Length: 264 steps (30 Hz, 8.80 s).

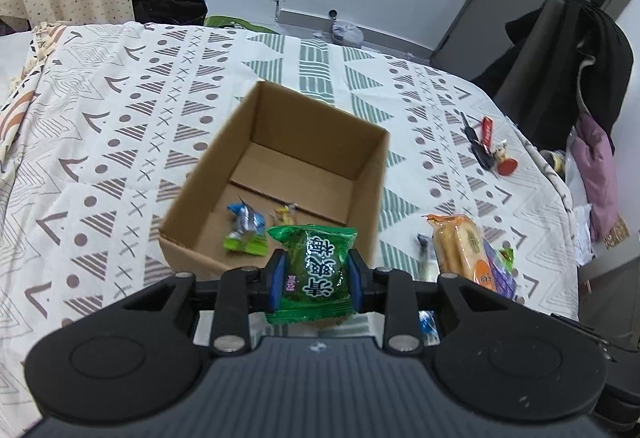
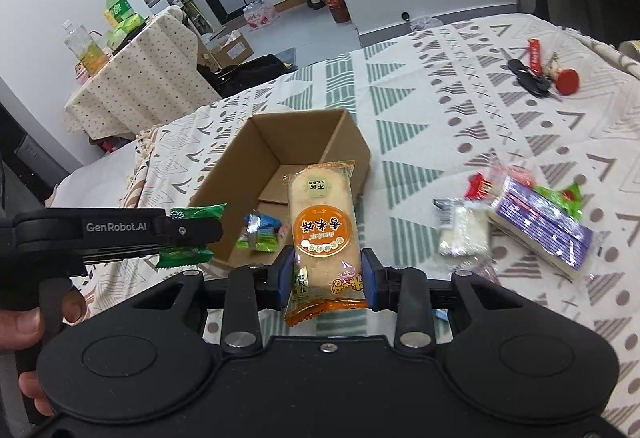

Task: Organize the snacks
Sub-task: 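Carry the green packet into the box with the left gripper while the right carries the bread, then open both grippers and move them back toward the remaining snacks, then grasp the cracker pack with the left gripper, then grasp the large purple packet with the right gripper while the left holds the cracker, then carry the cracker into the box with the left gripper while the right carries the purple packet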

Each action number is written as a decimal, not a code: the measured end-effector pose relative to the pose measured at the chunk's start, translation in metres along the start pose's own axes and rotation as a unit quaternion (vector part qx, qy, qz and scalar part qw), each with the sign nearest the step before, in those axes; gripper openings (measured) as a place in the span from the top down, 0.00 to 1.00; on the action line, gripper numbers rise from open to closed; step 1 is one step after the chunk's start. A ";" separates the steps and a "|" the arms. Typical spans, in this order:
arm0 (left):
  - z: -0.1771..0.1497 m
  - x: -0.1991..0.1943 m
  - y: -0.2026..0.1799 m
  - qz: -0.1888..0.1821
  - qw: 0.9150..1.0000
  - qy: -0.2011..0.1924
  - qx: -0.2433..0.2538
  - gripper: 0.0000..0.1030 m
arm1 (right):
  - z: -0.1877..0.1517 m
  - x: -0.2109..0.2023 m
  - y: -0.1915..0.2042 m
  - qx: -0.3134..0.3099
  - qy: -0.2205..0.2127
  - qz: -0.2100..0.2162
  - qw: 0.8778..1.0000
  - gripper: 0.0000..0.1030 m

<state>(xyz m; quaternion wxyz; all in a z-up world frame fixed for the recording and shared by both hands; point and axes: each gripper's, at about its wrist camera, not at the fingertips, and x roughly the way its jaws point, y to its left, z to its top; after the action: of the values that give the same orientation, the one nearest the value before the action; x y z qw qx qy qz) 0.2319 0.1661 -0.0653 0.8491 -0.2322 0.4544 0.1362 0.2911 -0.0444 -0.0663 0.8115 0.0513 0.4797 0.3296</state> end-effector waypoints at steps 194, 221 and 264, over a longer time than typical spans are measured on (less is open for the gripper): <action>-0.086 0.069 -0.086 0.013 0.996 0.080 -0.037 0.60 | -0.039 0.031 -0.136 -0.061 0.132 -0.069 0.987 0.69; -0.032 0.019 -0.077 -0.019 0.999 0.030 -0.016 0.60 | 0.007 0.001 -0.073 -0.014 0.060 -0.013 0.998 0.69; 0.034 -0.013 0.042 0.030 0.998 0.007 -0.061 0.25 | 0.050 0.034 0.020 0.039 0.031 0.034 0.998 0.43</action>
<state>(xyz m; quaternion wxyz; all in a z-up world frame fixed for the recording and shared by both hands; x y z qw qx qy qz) 0.2305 0.2194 -0.0499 0.8260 -0.2704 0.4576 0.1876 0.3330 0.0028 -0.0569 0.7819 0.0892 0.5153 0.3394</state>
